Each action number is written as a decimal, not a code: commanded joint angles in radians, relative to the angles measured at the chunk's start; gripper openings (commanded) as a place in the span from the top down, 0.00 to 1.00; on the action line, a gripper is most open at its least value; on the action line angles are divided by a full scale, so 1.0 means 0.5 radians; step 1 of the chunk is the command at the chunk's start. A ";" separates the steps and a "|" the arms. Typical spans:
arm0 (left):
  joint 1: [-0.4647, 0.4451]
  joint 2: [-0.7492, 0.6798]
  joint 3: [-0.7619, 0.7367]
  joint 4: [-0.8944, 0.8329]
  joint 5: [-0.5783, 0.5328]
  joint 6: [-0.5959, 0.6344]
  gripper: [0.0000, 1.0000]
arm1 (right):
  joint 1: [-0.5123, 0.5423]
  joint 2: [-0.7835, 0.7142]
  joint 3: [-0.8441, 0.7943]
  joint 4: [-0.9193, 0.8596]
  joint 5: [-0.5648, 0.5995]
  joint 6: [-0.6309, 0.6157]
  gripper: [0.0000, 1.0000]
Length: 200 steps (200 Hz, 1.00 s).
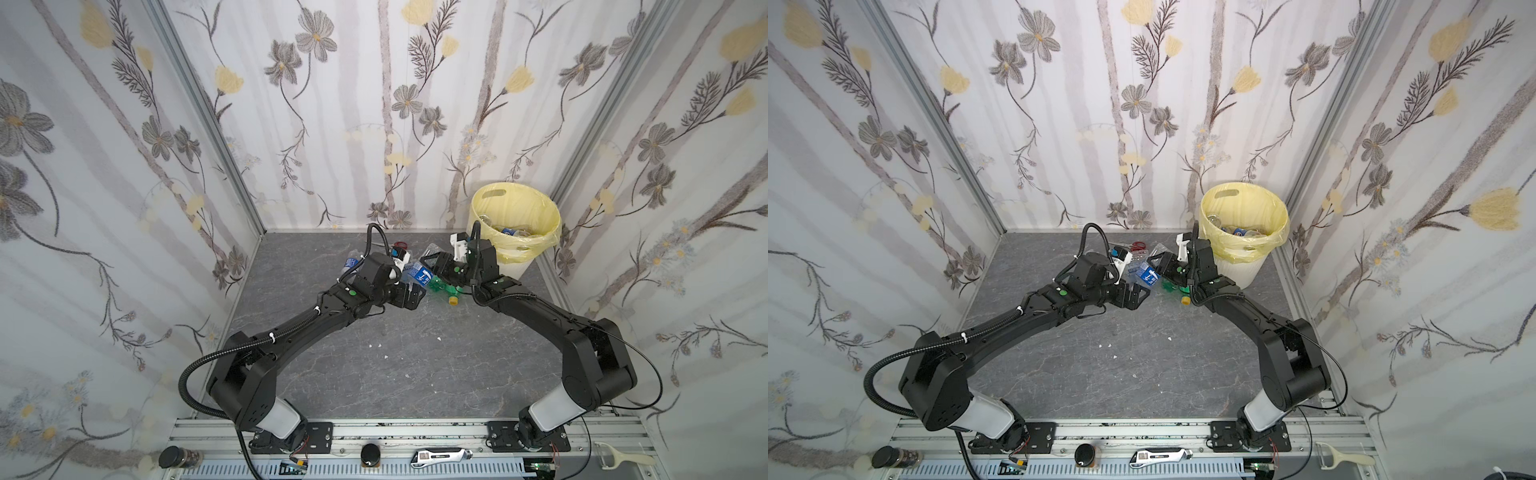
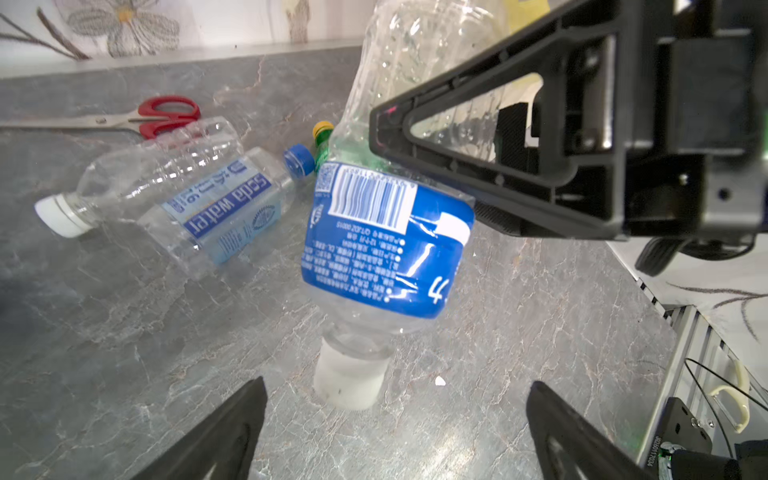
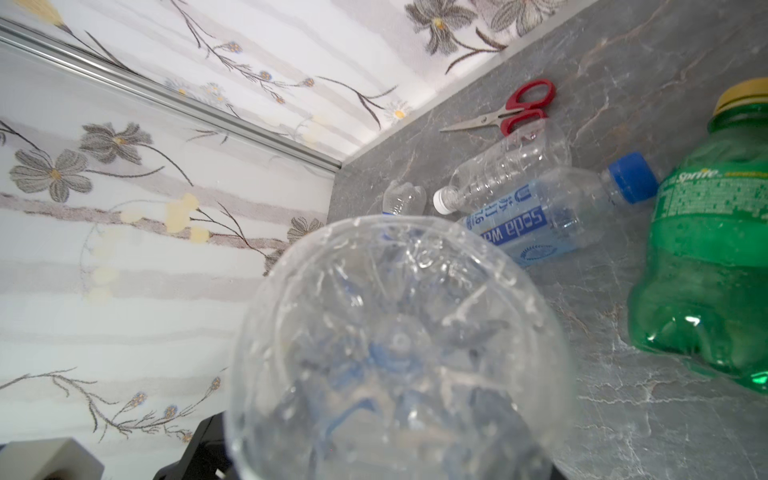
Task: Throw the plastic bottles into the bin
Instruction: 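Carry the bottle with the right gripper over the bin while the left gripper opens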
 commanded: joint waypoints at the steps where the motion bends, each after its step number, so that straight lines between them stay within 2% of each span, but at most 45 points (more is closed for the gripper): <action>1: 0.002 -0.018 0.083 0.008 -0.011 0.066 0.00 | -0.030 -0.018 0.137 -0.100 0.033 -0.087 0.49; 32: 0.000 0.025 0.231 0.002 -0.001 0.111 0.00 | -0.120 -0.018 0.354 -0.209 0.021 -0.127 0.49; 89: -0.017 0.205 0.701 -0.004 0.052 0.197 0.00 | -0.323 -0.043 0.701 -0.400 0.033 -0.208 0.49; 148: -0.046 0.410 1.115 -0.065 0.062 0.346 0.00 | -0.550 -0.184 0.979 -0.569 0.113 -0.338 0.48; 200: -0.127 0.586 1.504 -0.089 0.058 0.421 0.00 | -0.823 -0.360 1.317 -0.630 0.185 -0.328 0.47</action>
